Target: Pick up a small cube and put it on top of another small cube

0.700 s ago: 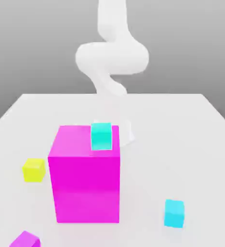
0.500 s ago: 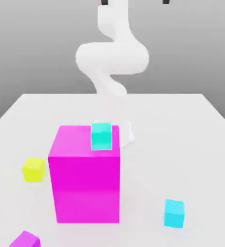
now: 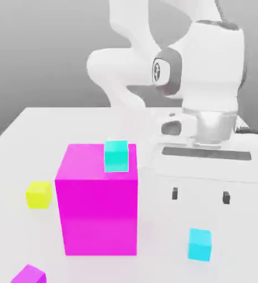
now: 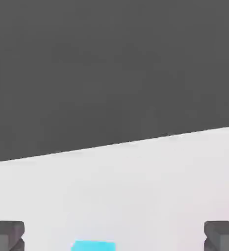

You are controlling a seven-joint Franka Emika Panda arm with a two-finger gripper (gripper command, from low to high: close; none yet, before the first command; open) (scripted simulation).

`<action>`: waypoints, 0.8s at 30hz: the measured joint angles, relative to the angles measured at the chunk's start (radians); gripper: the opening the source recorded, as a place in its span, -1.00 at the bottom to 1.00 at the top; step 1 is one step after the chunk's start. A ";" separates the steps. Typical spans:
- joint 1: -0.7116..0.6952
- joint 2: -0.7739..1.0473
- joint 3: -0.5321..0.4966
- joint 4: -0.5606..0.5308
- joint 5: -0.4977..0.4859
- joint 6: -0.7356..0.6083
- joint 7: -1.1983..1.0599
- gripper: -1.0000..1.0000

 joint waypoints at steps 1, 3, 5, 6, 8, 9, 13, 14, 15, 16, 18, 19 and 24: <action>0.010 0.036 0.001 -0.010 -0.004 0.017 0.024 0.00; 0.031 0.107 0.001 -0.030 -0.009 0.053 0.066 0.00; 0.055 0.180 -0.024 -0.026 -0.046 0.101 0.108 0.00; 0.073 0.216 -0.044 -0.019 -0.069 0.128 0.127 0.00; 0.114 0.289 -0.095 -0.005 -0.115 0.183 0.164 0.00; 0.138 0.321 -0.122 0.002 -0.129 0.208 0.175 -1.00; 0.137 0.321 -0.121 0.002 -0.130 0.209 0.176 -1.00; 0.137 0.321 -0.121 0.002 -0.130 0.210 0.177 -1.00; 0.148 0.337 -0.134 0.006 -0.140 0.223 0.184 -1.00; 0.142 0.327 -0.126 0.003 -0.134 0.215 0.179 -1.00; 0.113 0.274 -0.090 -0.009 -0.097 0.174 0.152 -1.00; 0.100 0.240 -0.071 -0.016 -0.072 0.149 0.133 -1.00; 0.043 0.081 -0.025 0.000 0.053 0.015 0.013 -1.00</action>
